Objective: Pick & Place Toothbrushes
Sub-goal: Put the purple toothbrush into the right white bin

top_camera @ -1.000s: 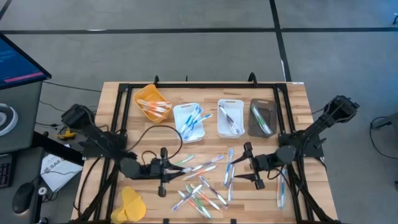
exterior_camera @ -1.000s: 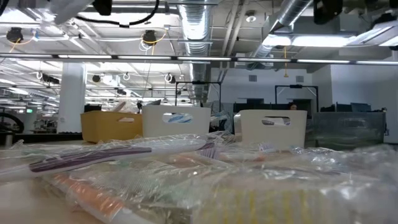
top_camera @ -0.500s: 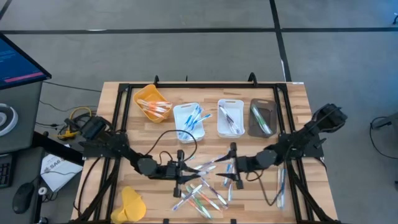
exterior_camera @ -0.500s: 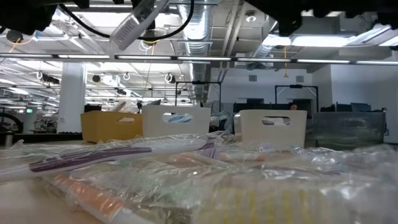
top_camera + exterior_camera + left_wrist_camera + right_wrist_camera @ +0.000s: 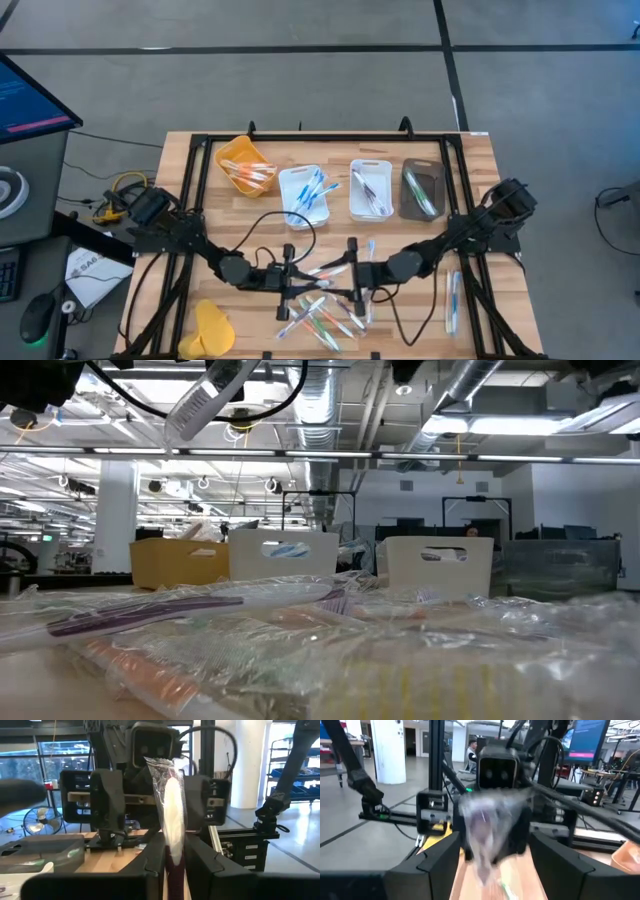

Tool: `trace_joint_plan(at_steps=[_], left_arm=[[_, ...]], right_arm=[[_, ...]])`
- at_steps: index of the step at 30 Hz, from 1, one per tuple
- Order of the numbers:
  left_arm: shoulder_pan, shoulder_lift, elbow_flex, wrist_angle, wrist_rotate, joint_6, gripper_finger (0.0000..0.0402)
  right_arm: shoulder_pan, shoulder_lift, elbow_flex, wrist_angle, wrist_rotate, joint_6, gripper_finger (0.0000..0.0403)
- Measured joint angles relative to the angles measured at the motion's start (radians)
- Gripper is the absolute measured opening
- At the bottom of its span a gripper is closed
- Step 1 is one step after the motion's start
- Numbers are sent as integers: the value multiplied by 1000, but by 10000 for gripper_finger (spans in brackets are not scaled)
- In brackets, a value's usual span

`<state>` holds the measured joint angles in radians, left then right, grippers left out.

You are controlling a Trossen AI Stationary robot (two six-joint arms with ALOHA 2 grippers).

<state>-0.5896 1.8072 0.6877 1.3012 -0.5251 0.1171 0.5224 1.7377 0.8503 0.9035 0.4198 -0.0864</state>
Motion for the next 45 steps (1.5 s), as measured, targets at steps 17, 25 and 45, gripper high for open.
trace_joint_plan(at_steps=[17, 25, 45], left_arm=[[0, -1, 0, -12, 0, -18, 44], [-1, -1, -1, -36, 1, -23, 41], [-22, -2, -1, -53, 1, -18, 179]], right_arm=[[33, 49, 65, -13, 0, -105, 204], [29, 47, 65, -29, 0, -108, 54], [118, -90, 63, -407, 378, -60, 44]])
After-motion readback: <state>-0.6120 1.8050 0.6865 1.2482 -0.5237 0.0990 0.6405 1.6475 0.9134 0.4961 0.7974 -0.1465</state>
